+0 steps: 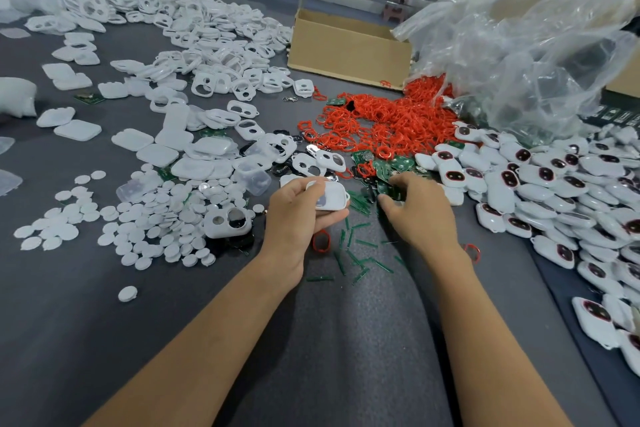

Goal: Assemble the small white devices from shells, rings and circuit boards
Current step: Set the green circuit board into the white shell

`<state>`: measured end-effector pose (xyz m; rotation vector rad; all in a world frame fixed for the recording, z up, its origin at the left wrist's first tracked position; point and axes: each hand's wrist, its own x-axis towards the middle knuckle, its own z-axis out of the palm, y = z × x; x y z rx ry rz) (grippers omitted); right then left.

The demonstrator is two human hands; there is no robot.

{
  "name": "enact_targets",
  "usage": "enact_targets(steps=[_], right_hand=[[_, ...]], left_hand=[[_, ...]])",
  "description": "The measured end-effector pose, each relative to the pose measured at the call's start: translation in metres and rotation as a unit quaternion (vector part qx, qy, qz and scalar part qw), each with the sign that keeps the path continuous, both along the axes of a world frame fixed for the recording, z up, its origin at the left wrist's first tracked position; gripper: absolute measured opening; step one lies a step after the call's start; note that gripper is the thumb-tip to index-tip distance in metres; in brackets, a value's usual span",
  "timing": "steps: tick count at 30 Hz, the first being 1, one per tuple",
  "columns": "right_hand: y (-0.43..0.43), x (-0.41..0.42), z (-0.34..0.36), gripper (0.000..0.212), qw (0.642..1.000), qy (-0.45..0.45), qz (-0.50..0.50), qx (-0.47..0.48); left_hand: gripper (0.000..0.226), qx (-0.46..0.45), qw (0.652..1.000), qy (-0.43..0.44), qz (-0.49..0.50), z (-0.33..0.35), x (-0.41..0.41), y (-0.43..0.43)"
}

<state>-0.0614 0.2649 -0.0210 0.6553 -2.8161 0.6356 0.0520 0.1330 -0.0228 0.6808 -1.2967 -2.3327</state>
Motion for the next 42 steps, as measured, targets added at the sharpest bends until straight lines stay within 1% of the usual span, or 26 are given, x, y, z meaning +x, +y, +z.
enact_targets(steps=[3,6,8,9,10,11,12,13,14,16,18,19,21,23,25,27,29,30,32,35,36,39,42], right_hand=[[-0.003,-0.003,-0.004,0.019,0.998,0.040,-0.019,-0.041],[-0.004,-0.004,-0.005,0.019,0.993,0.097,-0.043,-0.060],[-0.004,-0.004,-0.003,0.018,0.987,0.098,-0.044,-0.119],[-0.004,-0.004,0.000,0.017,0.982,0.067,-0.031,-0.173],[-0.005,-0.003,0.002,0.017,0.972,0.007,-0.010,-0.235],[-0.006,-0.001,0.006,0.017,0.954,-0.068,0.015,-0.290],[-0.008,0.002,0.008,0.018,0.934,-0.138,0.040,-0.326],[-0.009,0.006,0.008,0.020,0.919,-0.188,0.067,-0.340],[-0.010,0.008,0.009,0.021,0.915,-0.212,0.090,-0.330],[-0.009,0.010,0.012,0.023,0.928,-0.207,0.128,-0.282],[-0.006,0.010,0.014,0.026,0.962,-0.133,0.175,-0.165],[-0.005,0.011,0.015,0.026,0.970,-0.098,0.200,-0.097],[-0.006,0.015,0.012,0.022,0.971,-0.063,0.229,0.008],[-0.008,0.020,0.010,0.023,0.965,-0.045,0.250,0.063],[-0.009,0.023,0.011,0.033,0.959,-0.044,0.273,0.062],[-0.009,0.025,0.015,0.042,0.957,-0.062,0.283,0.021],[-0.008,0.024,0.017,0.045,0.963,-0.053,0.262,-0.018],[-0.007,0.024,0.017,0.042,0.969,-0.035,0.242,-0.031],[-0.005,0.021,0.016,0.028,0.980,-0.003,0.196,-0.036],[-0.003,0.018,0.011,0.006,0.988,-0.002,0.153,-0.003],[-0.004,0.018,0.009,0.005,0.989,-0.008,0.145,-0.002],[-0.005,0.017,0.007,0.012,0.994,-0.028,0.105,-0.030],[-0.005,0.016,0.007,0.012,0.995,-0.037,0.084,-0.027]], left_hand=[[0.014,-0.006,1.000,-0.003,-0.011,-0.001,0.000,0.000],[0.014,-0.005,1.000,-0.001,-0.014,-0.002,0.000,-0.001],[0.014,-0.005,1.000,-0.002,-0.016,-0.002,0.000,-0.002],[0.014,-0.005,1.000,-0.002,-0.017,-0.002,0.000,-0.002],[0.014,-0.007,1.000,-0.003,-0.017,-0.002,0.000,-0.002],[0.014,-0.008,1.000,-0.002,-0.015,-0.002,0.000,-0.002],[0.015,-0.008,1.000,-0.001,-0.012,-0.002,0.000,-0.002],[0.015,-0.007,1.000,-0.001,-0.009,-0.001,-0.001,-0.002],[0.016,-0.004,1.000,-0.001,-0.007,-0.001,-0.001,-0.002],[0.017,0.002,1.000,-0.001,-0.002,0.000,-0.001,-0.001],[0.017,0.008,1.000,-0.001,0.002,0.000,0.000,-0.001],[0.017,0.009,1.000,0.000,0.005,0.001,0.000,-0.001],[0.017,0.010,1.000,0.002,0.008,0.001,0.000,-0.001],[0.016,0.011,1.000,0.006,0.009,0.001,-0.001,-0.001],[0.015,0.018,1.000,0.013,0.010,0.001,0.000,-0.001],[0.015,0.021,1.000,0.015,0.015,0.001,0.000,-0.002],[0.015,0.019,1.000,0.010,0.016,0.001,0.001,-0.002],[0.014,0.018,1.000,0.008,0.014,0.002,0.001,-0.002],[0.014,0.020,1.000,0.007,0.013,0.003,0.001,-0.002],[0.017,0.028,0.999,0.010,0.015,0.003,0.001,-0.001],[0.019,0.032,0.999,0.010,0.015,0.003,0.001,-0.001],[0.022,0.047,0.999,0.011,0.012,0.004,0.000,-0.001],[0.034,0.075,0.997,0.030,0.007,0.004,0.001,-0.002]])
